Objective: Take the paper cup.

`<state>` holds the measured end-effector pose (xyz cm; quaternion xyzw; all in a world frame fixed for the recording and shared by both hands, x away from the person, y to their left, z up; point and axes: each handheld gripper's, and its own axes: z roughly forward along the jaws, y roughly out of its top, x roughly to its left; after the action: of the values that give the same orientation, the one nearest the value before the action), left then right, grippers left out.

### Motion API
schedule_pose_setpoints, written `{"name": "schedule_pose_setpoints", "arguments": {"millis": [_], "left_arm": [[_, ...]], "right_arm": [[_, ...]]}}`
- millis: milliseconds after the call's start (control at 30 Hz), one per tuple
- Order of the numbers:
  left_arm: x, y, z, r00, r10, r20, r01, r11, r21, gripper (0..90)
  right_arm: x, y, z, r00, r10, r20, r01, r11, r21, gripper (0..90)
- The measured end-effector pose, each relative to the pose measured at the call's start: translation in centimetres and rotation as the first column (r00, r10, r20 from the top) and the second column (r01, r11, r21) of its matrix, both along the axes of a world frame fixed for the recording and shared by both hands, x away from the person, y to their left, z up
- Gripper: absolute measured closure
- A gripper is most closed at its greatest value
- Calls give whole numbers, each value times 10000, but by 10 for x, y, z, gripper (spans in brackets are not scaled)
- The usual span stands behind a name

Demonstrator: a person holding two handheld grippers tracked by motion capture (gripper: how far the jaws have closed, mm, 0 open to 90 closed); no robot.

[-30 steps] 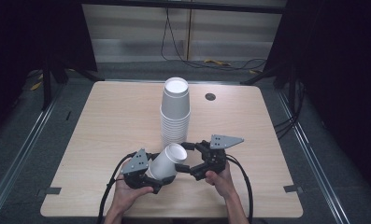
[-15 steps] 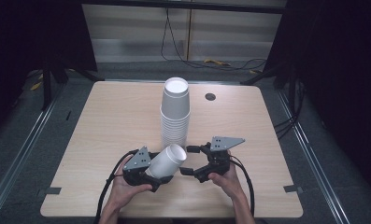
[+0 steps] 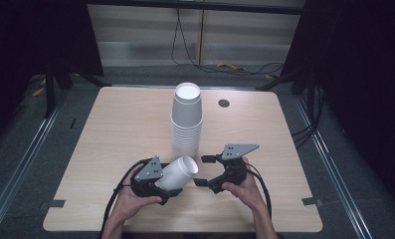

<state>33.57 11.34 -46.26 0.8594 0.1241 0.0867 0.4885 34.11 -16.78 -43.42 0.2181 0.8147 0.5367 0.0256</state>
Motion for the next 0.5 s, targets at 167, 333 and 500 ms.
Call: {"name": "schedule_pose_setpoints", "arguments": {"millis": [167, 333, 500], "left_arm": [[1, -2, 3, 9999, -154, -73, 157, 9990, 411, 160], [1, -1, 9, 9998, -197, 25, 194, 9971, 735, 160], [3, 1, 12, 9995, -305, 56, 297, 9930, 1142, 160]], "right_arm": [[0, 4, -1, 9999, 108, -13, -109, 9984, -556, 144], [0, 7, -1, 9998, 201, -9, -202, 9961, -857, 151], [0, 9, -1, 9993, 379, 43, -371, 9920, -1203, 163]]}}
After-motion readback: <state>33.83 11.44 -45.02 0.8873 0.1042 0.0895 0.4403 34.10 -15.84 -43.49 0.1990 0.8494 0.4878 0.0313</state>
